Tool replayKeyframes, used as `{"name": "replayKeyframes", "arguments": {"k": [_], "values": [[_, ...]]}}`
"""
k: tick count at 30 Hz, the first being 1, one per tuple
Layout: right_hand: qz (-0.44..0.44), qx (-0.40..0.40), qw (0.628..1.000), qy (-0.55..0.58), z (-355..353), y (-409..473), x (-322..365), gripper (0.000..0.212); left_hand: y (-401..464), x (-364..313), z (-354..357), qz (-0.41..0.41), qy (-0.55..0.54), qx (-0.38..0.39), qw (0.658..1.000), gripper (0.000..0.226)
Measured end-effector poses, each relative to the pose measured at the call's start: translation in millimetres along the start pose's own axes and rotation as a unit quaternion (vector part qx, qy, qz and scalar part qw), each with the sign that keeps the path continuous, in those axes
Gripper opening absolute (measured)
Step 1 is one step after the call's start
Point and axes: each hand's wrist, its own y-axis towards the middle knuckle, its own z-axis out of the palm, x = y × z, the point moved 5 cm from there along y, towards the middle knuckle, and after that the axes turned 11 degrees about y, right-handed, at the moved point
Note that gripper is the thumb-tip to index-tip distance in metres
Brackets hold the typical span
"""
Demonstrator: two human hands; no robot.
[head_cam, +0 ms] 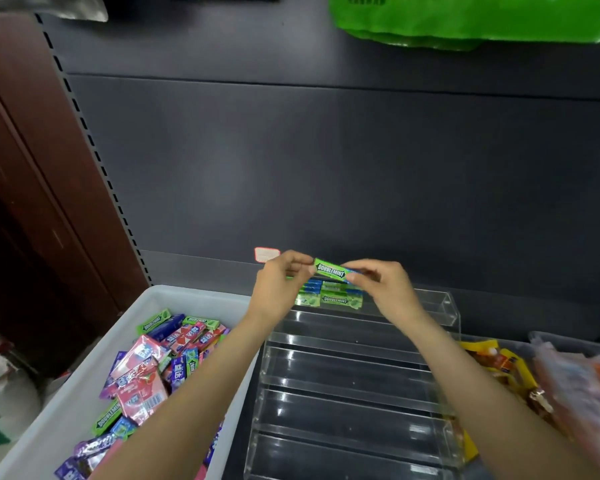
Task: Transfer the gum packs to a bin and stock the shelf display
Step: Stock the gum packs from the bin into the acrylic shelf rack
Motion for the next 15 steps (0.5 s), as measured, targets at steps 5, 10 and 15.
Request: {"name": "replayKeyframes", "arguments": {"k": [5,10,15], "values": [[0.011,-0.05,0.987,-0.154,-16.9,-3.3,-19.9,0.019,-7.3,20.4,10.7,0.123,0.384,0.089,0.911,0.041],[0.011,-0.016,0.976,-0.217,-6.5,-6.2,-31.6,0.022,-9.4,37.1,21.4,0.178,0.495,0.13,0.84,0.051],[-0.002,0.001,0.964,-0.264,1.0,-6.5,-36.9,0.023,-7.0,43.3,26.9,0.188,0.522,0.139,0.821,0.056]]}}
